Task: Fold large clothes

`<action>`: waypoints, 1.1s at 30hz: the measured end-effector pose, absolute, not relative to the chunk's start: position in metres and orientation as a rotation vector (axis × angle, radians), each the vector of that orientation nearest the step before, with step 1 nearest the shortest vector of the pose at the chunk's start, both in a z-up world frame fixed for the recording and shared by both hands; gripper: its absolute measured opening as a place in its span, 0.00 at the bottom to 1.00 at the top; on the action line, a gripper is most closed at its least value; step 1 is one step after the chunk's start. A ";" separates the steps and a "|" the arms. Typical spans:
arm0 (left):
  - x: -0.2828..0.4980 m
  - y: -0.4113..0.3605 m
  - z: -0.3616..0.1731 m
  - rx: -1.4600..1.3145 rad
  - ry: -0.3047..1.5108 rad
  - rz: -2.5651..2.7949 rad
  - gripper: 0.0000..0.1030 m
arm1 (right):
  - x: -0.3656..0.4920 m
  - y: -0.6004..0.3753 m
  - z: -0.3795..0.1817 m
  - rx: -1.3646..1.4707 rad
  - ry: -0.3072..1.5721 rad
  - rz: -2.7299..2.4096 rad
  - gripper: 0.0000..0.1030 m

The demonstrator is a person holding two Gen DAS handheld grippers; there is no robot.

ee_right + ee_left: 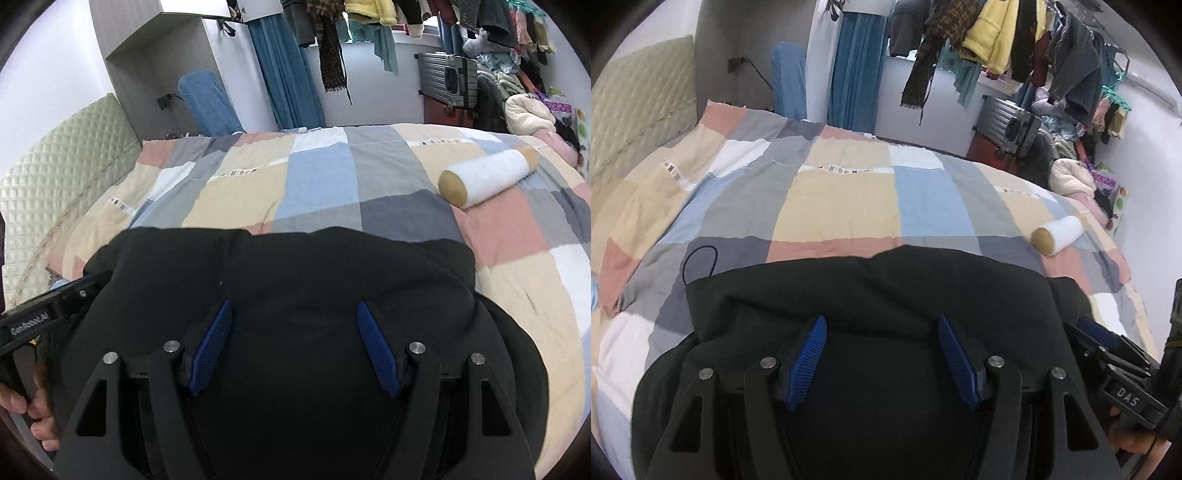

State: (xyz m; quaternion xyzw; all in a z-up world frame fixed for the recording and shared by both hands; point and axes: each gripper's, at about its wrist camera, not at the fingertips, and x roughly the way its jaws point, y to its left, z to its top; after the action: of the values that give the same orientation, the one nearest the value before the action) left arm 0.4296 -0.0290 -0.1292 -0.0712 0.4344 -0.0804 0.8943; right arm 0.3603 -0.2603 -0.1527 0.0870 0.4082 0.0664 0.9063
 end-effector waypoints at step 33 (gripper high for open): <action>0.405 0.022 -0.136 -0.068 0.793 -0.031 0.62 | 0.381 -0.300 -0.164 0.191 0.831 0.168 0.79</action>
State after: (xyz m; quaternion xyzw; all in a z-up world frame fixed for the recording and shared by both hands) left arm 0.4048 0.0221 -0.1355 -0.0333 0.3859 -0.0150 0.9218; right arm 0.3812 -0.3000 -0.1639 0.0927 0.4027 0.0814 0.9070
